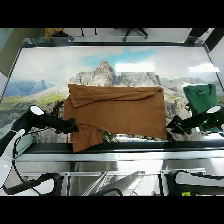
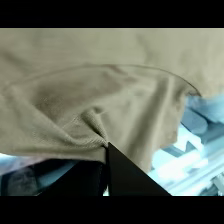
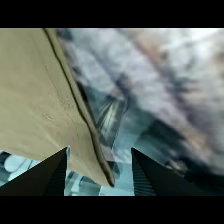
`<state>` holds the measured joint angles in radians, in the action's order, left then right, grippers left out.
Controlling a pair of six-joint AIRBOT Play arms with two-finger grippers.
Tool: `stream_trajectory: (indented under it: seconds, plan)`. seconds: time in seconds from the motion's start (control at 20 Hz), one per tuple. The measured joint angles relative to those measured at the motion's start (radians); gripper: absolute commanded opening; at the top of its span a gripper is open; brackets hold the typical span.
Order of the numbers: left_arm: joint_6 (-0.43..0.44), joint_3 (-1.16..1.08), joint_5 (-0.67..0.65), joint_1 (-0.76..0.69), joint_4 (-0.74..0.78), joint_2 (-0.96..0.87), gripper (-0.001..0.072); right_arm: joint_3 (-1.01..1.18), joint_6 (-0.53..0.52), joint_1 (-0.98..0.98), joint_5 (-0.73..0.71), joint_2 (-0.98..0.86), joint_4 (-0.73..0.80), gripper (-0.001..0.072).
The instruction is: Fold the shirts.
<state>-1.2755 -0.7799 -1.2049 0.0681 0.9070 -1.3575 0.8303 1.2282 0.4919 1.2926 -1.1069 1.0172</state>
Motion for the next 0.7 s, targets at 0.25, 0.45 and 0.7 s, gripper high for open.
stream_trajectory:
  seconds: [0.25,0.45,0.7]
  plan:
    - [0.002,-0.019,-0.029,0.002,-0.003,0.025,0.0014,-0.04,-0.047,-0.092,-0.021,-0.04,-0.066,0.0185]
    - [-0.007,-0.018,-0.05,0.04,0.049,0.118,0.0014,-0.035,-0.097,-0.137,-0.075,-0.042,-0.115,0.002]
    - [-0.096,-0.001,-0.161,0.082,0.184,0.285,0.0014,-0.025,0.003,-0.149,-0.027,0.043,-0.007,0.0019]
